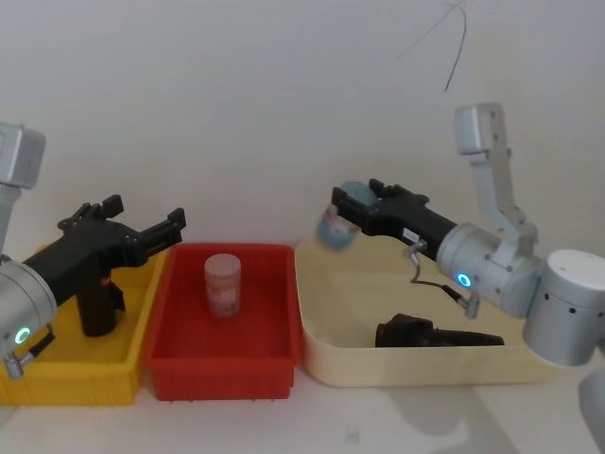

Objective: Pick up the garbage bag with the one hand and transfer it to the other hand.

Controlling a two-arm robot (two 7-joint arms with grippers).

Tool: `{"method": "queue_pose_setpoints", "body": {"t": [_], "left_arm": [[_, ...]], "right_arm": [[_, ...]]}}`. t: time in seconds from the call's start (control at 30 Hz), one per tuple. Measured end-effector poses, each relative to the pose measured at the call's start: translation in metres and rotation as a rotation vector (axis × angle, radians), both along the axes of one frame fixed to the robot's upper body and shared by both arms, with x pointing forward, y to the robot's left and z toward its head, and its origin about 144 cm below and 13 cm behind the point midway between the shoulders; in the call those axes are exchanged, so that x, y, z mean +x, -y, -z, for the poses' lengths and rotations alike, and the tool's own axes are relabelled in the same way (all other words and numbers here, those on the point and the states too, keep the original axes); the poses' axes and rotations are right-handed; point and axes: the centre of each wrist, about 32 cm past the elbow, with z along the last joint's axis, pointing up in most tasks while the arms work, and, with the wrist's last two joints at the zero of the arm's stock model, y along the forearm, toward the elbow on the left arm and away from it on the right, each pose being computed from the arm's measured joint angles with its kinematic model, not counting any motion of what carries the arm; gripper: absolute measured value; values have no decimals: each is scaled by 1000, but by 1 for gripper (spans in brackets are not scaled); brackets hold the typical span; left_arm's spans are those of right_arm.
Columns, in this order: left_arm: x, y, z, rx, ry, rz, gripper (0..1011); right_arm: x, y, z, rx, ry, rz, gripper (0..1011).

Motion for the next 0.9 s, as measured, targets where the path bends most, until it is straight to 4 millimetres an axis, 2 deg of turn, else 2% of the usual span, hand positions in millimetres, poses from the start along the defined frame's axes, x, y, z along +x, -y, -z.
{"method": "queue_pose_setpoints", "body": {"t": [0.17,0.23,0.43,0.7,0.9], "left_arm": [[0,0,0,0,0,0,1002],[0,0,0,0,0,0,1001],[0,0,0,0,0,0,1001],[3,2,2,11,8,10,1001],[9,5,6,36,30,26,1002]], "right_arm": [[-4,11,7,15,10,21,770],[-6,15,11,19,30,30,859],[-9,19,18,17,78,39,996],[-15,18,29,-4,168,28,1001],[-27,14,39,-29,249,-12,1001]]}}
